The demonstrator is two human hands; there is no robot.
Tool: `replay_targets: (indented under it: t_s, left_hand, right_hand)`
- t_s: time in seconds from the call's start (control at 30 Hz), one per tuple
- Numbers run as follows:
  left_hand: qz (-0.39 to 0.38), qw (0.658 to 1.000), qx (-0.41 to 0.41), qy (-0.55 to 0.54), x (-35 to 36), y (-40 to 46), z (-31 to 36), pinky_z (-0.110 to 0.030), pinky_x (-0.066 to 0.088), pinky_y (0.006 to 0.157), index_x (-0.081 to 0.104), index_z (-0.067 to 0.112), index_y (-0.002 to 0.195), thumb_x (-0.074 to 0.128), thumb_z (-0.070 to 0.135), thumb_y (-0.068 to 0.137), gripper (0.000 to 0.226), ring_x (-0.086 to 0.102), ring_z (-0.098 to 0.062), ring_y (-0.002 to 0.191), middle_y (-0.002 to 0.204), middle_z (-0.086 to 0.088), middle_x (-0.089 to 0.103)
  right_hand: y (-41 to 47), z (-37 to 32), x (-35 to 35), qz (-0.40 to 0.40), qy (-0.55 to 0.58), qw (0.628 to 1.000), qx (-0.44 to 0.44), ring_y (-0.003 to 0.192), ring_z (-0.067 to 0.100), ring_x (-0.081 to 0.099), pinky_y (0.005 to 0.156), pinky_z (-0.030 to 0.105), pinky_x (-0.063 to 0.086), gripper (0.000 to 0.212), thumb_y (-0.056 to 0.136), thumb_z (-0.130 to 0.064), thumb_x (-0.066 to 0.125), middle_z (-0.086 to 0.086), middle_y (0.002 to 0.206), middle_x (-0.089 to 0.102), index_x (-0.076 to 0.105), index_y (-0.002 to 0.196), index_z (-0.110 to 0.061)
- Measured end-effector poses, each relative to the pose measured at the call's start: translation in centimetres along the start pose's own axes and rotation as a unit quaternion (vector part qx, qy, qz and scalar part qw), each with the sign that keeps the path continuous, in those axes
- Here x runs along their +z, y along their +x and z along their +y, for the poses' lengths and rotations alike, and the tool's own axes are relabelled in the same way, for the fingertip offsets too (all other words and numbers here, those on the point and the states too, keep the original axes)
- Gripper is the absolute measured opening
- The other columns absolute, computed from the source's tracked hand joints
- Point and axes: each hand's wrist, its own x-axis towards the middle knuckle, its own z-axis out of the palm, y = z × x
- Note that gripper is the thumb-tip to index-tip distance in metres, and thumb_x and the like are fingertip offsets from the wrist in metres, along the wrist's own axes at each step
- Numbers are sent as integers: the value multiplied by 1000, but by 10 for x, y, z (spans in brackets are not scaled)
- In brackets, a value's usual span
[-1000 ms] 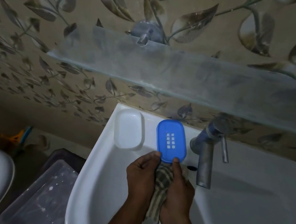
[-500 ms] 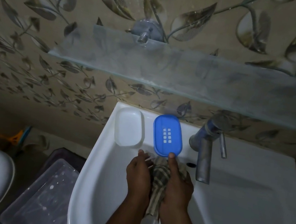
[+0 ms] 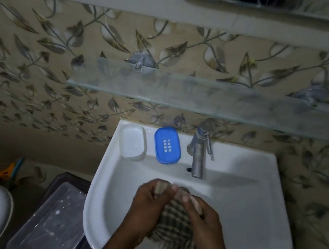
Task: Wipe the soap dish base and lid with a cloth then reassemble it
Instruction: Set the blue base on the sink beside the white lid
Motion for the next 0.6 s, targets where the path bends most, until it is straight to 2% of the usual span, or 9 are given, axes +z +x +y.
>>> replay_targets:
  t_s: [0.07, 0.13, 0.2, 0.27, 0.3, 0.37, 0.43, 0.5, 0.6]
  left_hand:
    - [56, 996, 71, 26, 0, -5, 13, -32, 61, 73, 73, 13, 86, 70, 33, 89, 21, 75, -20, 78, 82, -4, 78]
    - [55, 989, 127, 45, -1, -10, 25, -31, 60, 72, 69, 13, 87, 69, 27, 91, 15, 73, -18, 77, 80, -3, 76]
    - [22, 983, 174, 56, -2, -16, 34, -32, 60, 71, 67, 10, 86, 71, 18, 90, 10, 71, -22, 75, 79, -7, 73]
    - [-29, 977, 196, 74, -3, -21, 43, -34, 59, 70, 67, 9, 83, 74, 13, 86, 9, 70, -24, 74, 78, -8, 73]
    - [-64, 975, 197, 81, -3, -23, 49, -32, 58, 68, 67, 10, 82, 77, 11, 84, 10, 69, -21, 73, 78, -6, 72]
    - [-135, 964, 200, 112, -1, -27, 64, -27, 55, 67, 70, 16, 80, 82, 12, 78, 13, 69, -14, 76, 79, 1, 72]
    - [-168, 947, 215, 170, 1, -31, 82, -23, 56, 73, 72, 26, 88, 86, 16, 74, 21, 70, -9, 87, 88, 6, 72]
    - [-148, 938, 247, 194, 3, -33, 100, -22, 58, 81, 67, 37, 110, 87, 19, 72, 46, 71, -8, 93, 99, 8, 72]
    - [-73, 952, 292, 56, 4, -24, 112, -29, 58, 90, 46, 40, 135, 85, 19, 74, 75, 71, -16, 100, 121, 0, 68]
  right_hand:
    - [-6, -5, -14, -64, -5, 998, -22, 91, 12, 73, 73, 19, 55, 19, 77, -19, 80, -6, 95, 78, 77, 95, -25]
    - [-11, -11, -29, -126, -8, 991, -38, 97, 20, 73, 80, 28, 57, 38, 67, -14, 88, 1, 102, 77, 76, 101, -26]
    - [-13, -15, -39, -155, -60, 985, -52, 96, 16, 72, 85, 28, 55, 43, 66, -11, 89, -1, 101, 77, 75, 102, -31]
    - [-14, -20, -46, -141, -135, 977, -85, 84, 4, 69, 79, 16, 49, 34, 66, -19, 90, -9, 88, 76, 76, 91, -36]
    - [-14, -23, -49, -131, -164, 972, -103, 82, 4, 66, 78, 16, 47, 28, 65, -27, 90, -9, 84, 74, 75, 87, -33]
    - [-14, -29, -55, -139, -183, 964, -132, 90, 13, 66, 87, 31, 50, 31, 66, -38, 87, -4, 88, 73, 73, 88, -23]
    - [-19, -39, -55, -161, -161, 964, -137, 99, 13, 67, 94, 37, 51, 30, 71, -32, 84, -6, 99, 75, 74, 98, -23]
    - [-24, -49, -52, -193, -129, 963, -137, 101, 14, 69, 94, 37, 53, 26, 76, -26, 80, -5, 103, 76, 75, 101, -27]
    - [-28, -58, -49, -200, -5, 969, -141, 87, 24, 71, 78, 41, 58, 24, 70, -26, 72, 10, 92, 76, 75, 91, -15]
